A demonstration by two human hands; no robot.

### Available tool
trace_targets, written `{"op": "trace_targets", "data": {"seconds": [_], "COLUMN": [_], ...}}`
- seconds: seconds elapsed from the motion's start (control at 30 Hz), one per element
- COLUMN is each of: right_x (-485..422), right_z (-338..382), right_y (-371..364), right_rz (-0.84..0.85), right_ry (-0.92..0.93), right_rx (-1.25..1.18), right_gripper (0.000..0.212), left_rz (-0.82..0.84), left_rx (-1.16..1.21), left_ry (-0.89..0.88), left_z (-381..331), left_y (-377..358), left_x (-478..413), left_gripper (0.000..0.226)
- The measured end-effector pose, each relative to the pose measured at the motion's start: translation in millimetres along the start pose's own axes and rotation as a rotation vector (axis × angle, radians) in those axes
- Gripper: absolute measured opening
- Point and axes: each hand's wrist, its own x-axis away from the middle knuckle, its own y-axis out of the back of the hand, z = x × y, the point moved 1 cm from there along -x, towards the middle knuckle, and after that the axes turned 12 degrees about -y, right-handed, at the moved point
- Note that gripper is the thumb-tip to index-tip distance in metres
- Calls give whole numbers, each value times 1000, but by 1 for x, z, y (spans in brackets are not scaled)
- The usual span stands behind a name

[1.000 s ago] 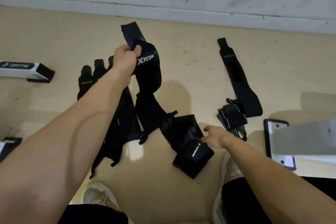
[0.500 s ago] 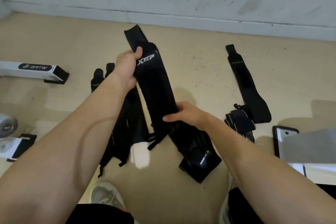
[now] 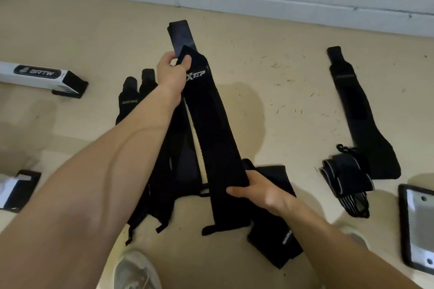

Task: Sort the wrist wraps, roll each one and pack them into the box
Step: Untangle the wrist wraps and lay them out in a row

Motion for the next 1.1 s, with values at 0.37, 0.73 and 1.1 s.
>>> {"op": "trace_targets", "data": {"seconds": [0.37, 0.73, 1.1], "right_x": [-86, -81, -45], "right_z": [32, 10, 11], "right_y": [-14, -34, -2], "right_rz": [-387, -513, -628], "right_ry": [-24, 21, 65], "right_rx": [85, 494, 616], "right_gripper": [61, 75, 41], "left_rz": [502, 843, 650], "left_rx": [-864, -1365, -1115], "left_ry": [-241, -129, -384], "left_z": [114, 164, 132], "left_y": [-21, -21, -36], "left_x": [34, 48, 86], "left_gripper": [52, 87, 62]}}
